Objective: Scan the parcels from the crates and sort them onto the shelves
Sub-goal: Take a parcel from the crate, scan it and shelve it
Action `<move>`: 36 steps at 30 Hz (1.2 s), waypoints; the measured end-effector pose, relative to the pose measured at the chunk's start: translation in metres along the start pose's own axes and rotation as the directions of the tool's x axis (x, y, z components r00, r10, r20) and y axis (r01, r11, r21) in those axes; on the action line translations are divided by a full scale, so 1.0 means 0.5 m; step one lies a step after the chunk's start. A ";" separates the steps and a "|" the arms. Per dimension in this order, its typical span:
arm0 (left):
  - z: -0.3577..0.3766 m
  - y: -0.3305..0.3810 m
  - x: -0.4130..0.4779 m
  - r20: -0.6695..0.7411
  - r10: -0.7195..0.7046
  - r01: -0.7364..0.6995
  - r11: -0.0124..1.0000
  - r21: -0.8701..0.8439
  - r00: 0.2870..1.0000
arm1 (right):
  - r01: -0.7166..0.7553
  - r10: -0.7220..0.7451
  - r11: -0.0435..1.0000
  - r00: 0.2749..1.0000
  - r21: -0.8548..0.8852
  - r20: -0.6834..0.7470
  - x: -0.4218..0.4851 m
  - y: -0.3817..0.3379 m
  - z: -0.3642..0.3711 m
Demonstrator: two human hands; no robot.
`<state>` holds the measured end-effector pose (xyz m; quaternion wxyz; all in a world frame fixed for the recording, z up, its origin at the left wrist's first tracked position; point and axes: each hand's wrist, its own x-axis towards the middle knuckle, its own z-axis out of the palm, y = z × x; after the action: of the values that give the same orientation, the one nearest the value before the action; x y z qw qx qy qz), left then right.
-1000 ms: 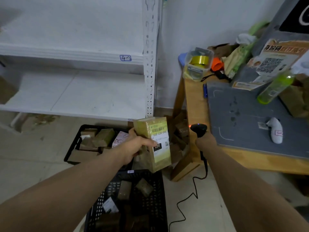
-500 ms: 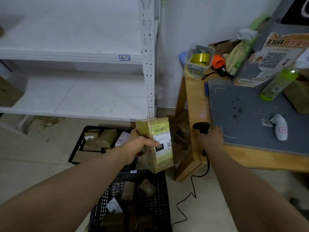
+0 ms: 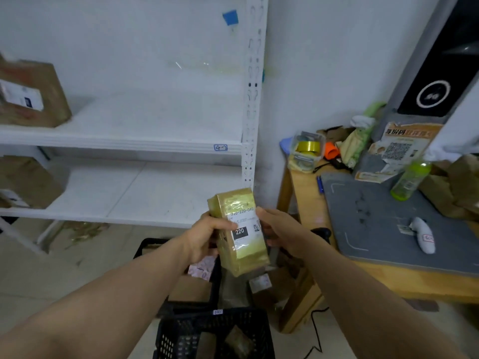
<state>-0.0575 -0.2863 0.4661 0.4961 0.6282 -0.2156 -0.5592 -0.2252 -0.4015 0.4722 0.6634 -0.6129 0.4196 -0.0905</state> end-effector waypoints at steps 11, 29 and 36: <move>-0.348 0.213 -0.225 0.027 0.233 -0.230 0.968 -0.103 0.972 | 0.263 -0.262 0.960 0.965 -0.097 0.024 -0.067 -0.311 0.342; -0.978 0.559 -0.672 -0.159 0.679 -0.683 0.730 0.038 0.717 | 0.695 -0.696 0.718 0.717 0.031 0.044 -0.143 -0.782 1.051; -1.022 0.659 -0.764 -0.102 0.753 -0.743 0.658 0.125 0.650 | 0.811 -0.807 0.582 0.586 0.068 -0.074 -0.189 -0.926 1.090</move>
<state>0.3970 0.0876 0.8775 0.6738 0.5396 -0.4387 -0.2500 0.2614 -0.0472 0.8696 0.5701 -0.7031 0.1016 -0.4126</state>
